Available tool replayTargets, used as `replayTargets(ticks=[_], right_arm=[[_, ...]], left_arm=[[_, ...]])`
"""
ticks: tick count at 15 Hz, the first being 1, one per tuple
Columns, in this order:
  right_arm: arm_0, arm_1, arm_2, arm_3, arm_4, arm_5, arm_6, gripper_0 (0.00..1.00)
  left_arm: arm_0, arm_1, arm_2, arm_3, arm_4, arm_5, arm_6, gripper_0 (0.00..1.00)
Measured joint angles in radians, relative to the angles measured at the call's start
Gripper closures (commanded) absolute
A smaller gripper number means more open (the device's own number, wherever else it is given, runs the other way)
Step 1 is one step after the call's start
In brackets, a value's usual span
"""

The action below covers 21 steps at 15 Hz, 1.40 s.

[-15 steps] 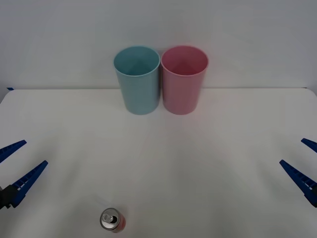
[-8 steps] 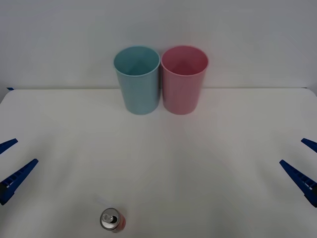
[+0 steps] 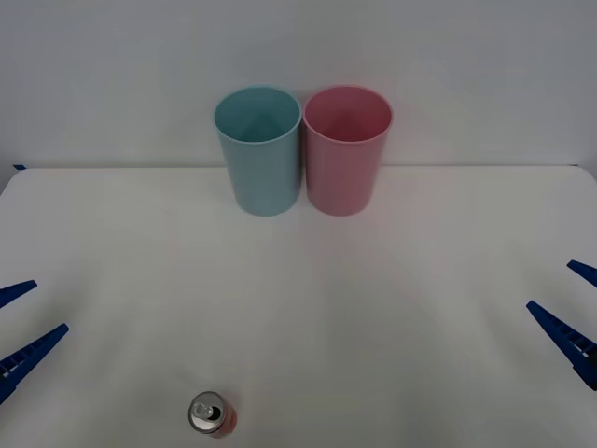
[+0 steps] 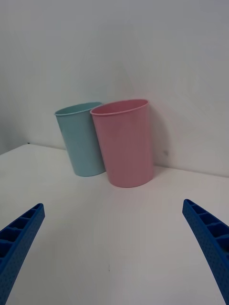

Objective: Grasp the object on the table and drop it into the matching bin: aluminum can to the light blue bin, PET bottle to the pink bin.

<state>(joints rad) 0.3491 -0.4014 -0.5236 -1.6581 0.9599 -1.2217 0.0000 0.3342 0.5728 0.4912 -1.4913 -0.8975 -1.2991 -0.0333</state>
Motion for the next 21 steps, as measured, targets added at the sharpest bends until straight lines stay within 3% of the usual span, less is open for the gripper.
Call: replayTargets(ticks=[7, 17, 21], right_arm=[[0.0, 0.0, 0.0, 0.0, 0.0, 0.0, 0.0, 0.0], [0.0, 0.0, 0.0, 0.0, 0.0, 0.0, 0.0, 0.0], [0.0, 0.0, 0.0, 0.0, 0.0, 0.0, 0.0, 0.0]], left_arm=[[-0.022, 0.06, -0.039, 0.128, -0.004, -0.175, -0.094, 0.0], [-0.042, 0.087, -0.085, 0.137, -0.196, -0.244, -0.192, 0.0], [-0.043, 0.087, -0.154, 0.156, -0.207, -0.244, -0.197, 0.0]])
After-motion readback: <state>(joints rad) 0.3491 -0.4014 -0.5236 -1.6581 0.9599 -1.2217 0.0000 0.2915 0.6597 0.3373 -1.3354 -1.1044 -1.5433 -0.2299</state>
